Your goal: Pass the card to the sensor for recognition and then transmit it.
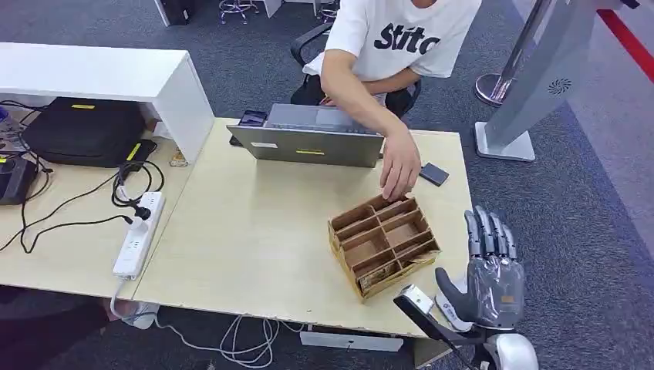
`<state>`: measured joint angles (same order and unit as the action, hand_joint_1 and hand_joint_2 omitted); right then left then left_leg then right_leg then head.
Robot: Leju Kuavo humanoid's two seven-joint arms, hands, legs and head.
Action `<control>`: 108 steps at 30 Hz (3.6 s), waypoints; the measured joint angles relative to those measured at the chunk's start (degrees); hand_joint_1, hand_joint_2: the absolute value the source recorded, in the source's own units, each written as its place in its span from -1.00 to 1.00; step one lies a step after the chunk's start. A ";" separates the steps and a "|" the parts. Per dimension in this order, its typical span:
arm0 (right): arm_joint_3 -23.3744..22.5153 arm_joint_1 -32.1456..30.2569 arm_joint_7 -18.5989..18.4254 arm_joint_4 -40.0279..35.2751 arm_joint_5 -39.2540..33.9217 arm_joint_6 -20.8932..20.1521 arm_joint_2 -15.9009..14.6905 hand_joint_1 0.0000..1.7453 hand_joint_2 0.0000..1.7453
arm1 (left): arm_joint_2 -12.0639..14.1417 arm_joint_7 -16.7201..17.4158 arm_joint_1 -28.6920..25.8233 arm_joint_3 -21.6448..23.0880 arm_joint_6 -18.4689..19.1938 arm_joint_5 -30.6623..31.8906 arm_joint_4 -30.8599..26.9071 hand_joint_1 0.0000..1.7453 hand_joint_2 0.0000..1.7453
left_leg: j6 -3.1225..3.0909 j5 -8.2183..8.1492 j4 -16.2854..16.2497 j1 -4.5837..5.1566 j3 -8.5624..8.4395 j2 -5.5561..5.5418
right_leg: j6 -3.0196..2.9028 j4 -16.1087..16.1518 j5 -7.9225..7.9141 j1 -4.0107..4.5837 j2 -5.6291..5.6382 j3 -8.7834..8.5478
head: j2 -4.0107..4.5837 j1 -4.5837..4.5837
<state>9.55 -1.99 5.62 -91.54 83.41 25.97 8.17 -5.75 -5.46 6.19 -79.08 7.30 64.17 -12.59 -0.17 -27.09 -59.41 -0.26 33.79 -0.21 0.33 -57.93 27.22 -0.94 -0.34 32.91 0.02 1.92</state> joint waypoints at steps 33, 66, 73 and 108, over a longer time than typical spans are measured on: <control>3.67 3.33 -0.41 7.56 1.09 4.94 -2.16 -1.00 1.00 | 0.00 0.00 0.00 0.57 0.42 1.09 0.00 -1.00 1.00 | 0.02 0.00 0.00 0.00 0.01 0.00 | 0.00 0.00 0.00 0.00 0.00 0.02 | 0.00 0.00; 10.19 5.01 0.26 16.13 2.06 -0.09 -7.85 -1.00 1.00 | 0.20 0.00 -0.01 0.96 0.70 1.38 0.00 -1.00 1.00 | 0.02 0.00 0.00 0.00 0.01 0.00 | 0.00 0.00 0.00 0.00 -0.01 0.01 | 0.00 0.00; 9.99 7.31 -1.92 21.60 4.63 0.85 -7.85 -1.00 1.00 | 0.24 -0.02 0.00 1.14 0.74 1.84 0.00 -1.00 1.00 | 0.03 0.01 0.00 0.00 0.01 0.00 | -0.01 0.00 0.00 0.00 0.00 0.01 | 0.00 0.00; 5.36 10.21 -1.09 29.97 6.62 6.86 -6.14 -1.00 1.00 | 0.24 -0.09 -0.01 1.46 0.79 3.30 0.00 -1.00 1.00 | 0.03 0.01 0.00 0.00 0.02 0.00 | -0.01 0.00 0.00 0.00 -0.01 0.01 | 0.00 0.00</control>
<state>14.91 8.22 4.52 -61.57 90.03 32.83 2.03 -5.51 -5.55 6.18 -77.61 8.09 67.47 -12.59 -0.14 -27.08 -59.41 -0.26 33.81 -0.22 0.32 -57.93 27.22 -0.94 -0.34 32.92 0.02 1.92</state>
